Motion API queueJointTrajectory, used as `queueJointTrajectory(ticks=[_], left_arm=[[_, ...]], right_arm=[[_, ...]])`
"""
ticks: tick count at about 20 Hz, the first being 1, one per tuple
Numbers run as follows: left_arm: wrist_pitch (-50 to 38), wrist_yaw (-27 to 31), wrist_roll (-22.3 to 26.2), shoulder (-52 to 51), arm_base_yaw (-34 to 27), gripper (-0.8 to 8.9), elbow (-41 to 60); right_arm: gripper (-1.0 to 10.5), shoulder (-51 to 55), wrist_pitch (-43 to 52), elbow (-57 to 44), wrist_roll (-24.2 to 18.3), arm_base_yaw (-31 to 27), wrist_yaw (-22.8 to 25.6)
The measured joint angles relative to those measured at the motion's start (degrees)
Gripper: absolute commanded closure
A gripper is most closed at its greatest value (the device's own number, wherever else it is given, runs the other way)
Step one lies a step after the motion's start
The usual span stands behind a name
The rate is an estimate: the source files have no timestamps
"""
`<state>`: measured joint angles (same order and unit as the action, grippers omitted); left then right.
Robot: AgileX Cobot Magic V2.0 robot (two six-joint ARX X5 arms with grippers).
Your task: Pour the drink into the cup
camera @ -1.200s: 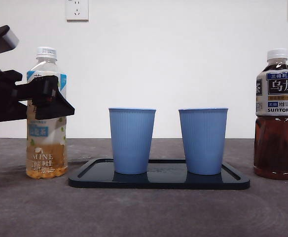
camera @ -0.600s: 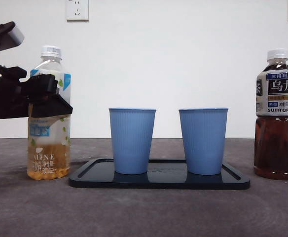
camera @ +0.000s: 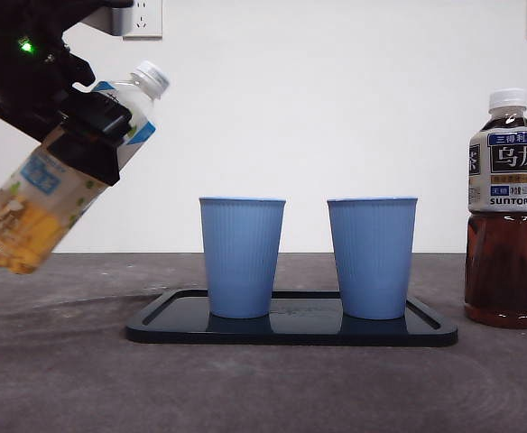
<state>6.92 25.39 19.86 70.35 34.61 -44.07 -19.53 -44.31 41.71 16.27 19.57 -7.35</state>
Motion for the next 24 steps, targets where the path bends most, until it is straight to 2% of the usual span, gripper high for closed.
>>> queueJointTrajectory(ticks=[6, 13, 20, 24], left_arm=[[4.1, 13.4, 12.2, 3.5, 6.6, 5.75, -5.1], [5.5, 24.4, 24.1, 12.9, 9.8, 5.79, -11.1], [5.6, 31.1, 35.0, 15.2, 11.4, 5.99, -12.8], [5.6, 34.0, 39.6, 15.2, 12.0, 5.99, -12.8]], right_arm=[[4.5, 0.0, 0.0, 0.0, 0.0, 0.0, 0.0], [4.5, 0.0, 0.0, 0.0, 0.0, 0.0, -0.1], [4.5, 0.0, -0.6, 0.0, 0.0, 0.0, -0.1], [4.5, 0.0, -1.3, 0.0, 0.0, 0.0, -0.1]])
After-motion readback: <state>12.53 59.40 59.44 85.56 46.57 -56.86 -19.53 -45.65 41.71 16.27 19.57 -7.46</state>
